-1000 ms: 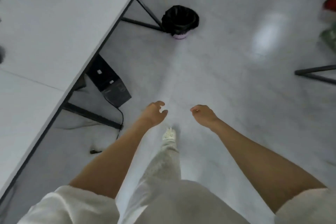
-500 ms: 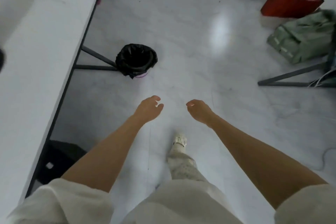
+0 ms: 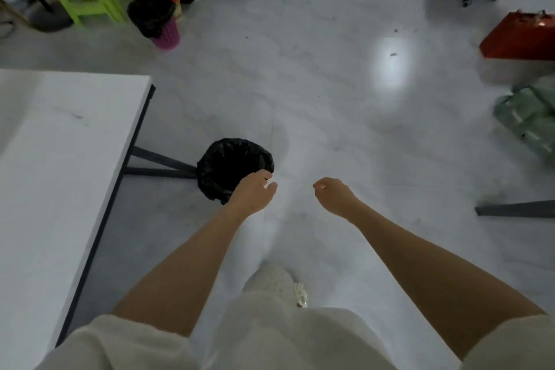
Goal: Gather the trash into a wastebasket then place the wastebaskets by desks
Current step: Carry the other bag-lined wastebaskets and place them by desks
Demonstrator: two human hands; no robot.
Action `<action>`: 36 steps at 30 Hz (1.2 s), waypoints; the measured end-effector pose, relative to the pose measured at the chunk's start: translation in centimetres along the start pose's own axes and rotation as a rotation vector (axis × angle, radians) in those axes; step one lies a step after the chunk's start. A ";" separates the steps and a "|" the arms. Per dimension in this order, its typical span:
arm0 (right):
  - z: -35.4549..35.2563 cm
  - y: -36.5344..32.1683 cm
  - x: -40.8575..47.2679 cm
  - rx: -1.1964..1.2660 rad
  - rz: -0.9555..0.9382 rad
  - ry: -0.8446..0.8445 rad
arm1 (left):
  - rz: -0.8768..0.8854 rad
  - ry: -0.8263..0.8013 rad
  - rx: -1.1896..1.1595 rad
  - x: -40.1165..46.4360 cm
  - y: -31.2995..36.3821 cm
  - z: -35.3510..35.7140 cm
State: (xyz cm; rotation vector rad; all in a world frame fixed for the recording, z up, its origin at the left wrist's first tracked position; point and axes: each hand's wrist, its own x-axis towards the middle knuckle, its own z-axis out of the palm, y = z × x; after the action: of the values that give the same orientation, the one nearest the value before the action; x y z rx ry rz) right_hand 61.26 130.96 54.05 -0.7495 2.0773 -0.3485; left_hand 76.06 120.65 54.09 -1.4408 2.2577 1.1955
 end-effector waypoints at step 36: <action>-35.7 -57.4 78.7 -0.385 -0.312 -0.204 | -0.380 0.314 -0.338 76.8 12.1 -53.7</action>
State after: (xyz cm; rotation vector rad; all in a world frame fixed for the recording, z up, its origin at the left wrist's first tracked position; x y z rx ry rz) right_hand 19.80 35.89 52.37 -1.2912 1.8526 -0.0326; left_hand 40.17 33.25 52.57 -2.2031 1.8795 1.3393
